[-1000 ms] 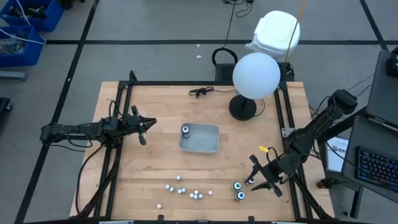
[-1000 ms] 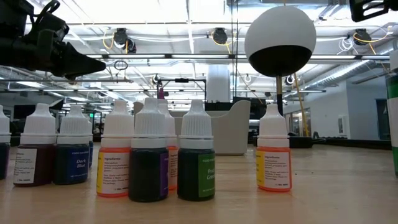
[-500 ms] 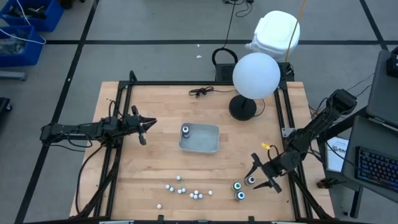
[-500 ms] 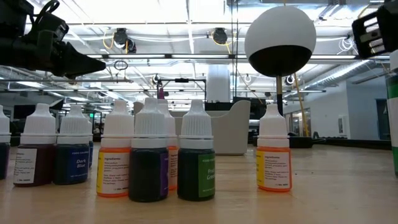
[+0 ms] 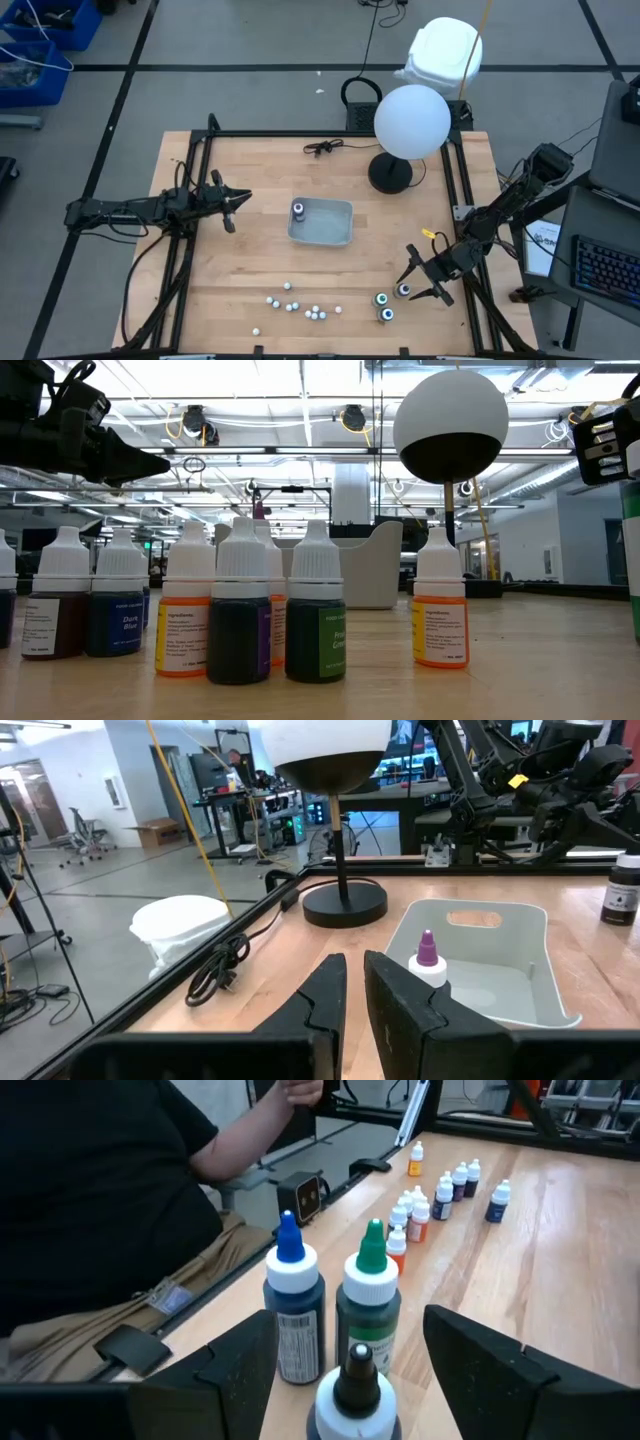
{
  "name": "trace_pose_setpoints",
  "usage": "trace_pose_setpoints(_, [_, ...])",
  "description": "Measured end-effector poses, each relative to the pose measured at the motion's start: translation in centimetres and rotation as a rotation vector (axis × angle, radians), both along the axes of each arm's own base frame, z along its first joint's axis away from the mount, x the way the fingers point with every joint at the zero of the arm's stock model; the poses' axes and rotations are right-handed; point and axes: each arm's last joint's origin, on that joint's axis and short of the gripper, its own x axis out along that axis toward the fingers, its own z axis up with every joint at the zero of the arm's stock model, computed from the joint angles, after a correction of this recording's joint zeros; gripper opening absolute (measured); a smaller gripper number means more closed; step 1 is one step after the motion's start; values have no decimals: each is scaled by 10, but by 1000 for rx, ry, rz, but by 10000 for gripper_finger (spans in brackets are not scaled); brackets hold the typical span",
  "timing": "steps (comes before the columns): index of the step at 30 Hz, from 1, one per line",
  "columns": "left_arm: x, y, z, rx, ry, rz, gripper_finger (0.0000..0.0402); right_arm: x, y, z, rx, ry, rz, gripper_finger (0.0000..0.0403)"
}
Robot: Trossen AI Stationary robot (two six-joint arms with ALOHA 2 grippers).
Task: Pick & Place food coloring
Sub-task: Put the large black food coloring bottle into the gray bin
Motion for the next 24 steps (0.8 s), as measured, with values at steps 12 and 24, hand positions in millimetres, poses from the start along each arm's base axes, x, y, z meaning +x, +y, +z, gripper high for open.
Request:
trace_pose_setpoints(12, [0, 0, 0, -4, 0, 0, 47, 4, 3, -12, -12, 65, -40, 237])
trace_pose_setpoints(24, [0, 0, 0, 0, 1, 0, 47, 5, 3, -17, -3, 92, -75, 179])
